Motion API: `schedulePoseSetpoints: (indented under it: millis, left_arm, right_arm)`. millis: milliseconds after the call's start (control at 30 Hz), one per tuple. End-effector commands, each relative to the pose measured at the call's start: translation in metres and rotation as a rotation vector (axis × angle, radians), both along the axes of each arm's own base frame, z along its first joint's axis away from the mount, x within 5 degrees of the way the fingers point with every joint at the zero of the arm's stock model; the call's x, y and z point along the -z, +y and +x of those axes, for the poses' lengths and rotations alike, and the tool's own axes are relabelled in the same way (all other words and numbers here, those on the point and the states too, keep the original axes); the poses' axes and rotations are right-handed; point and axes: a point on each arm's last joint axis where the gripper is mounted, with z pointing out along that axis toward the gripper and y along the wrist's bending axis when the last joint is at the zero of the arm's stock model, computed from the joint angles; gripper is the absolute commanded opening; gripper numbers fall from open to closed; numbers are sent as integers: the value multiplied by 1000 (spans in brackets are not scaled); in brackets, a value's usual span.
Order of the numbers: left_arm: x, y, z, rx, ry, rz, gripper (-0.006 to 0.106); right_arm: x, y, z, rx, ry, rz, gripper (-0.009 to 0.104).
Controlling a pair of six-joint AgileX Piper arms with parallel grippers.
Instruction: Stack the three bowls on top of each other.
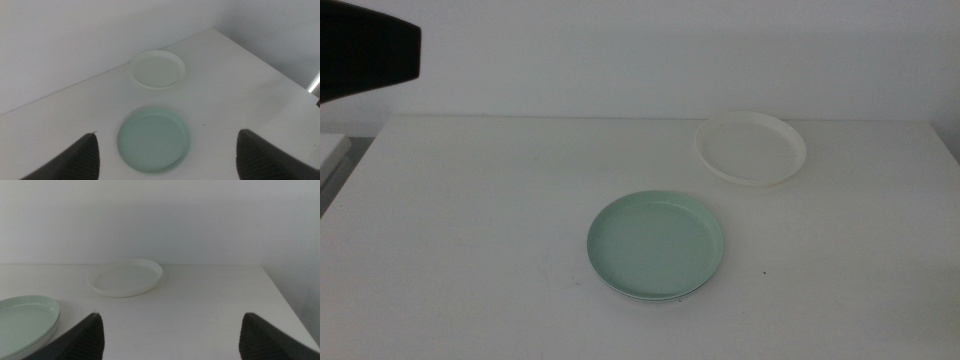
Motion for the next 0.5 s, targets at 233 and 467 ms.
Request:
schedulePoseSetpoints:
  millis: [233, 467]
  left_arm:
    - [-3, 0, -2, -3, -14, -20, 94]
    - [-3, 0, -2, -3, -14, -20, 94]
  right_arm:
    - [-9, 1, 0, -11, -121, -51, 92]
    - [-16, 2, 1, -16, -137, 51, 92]
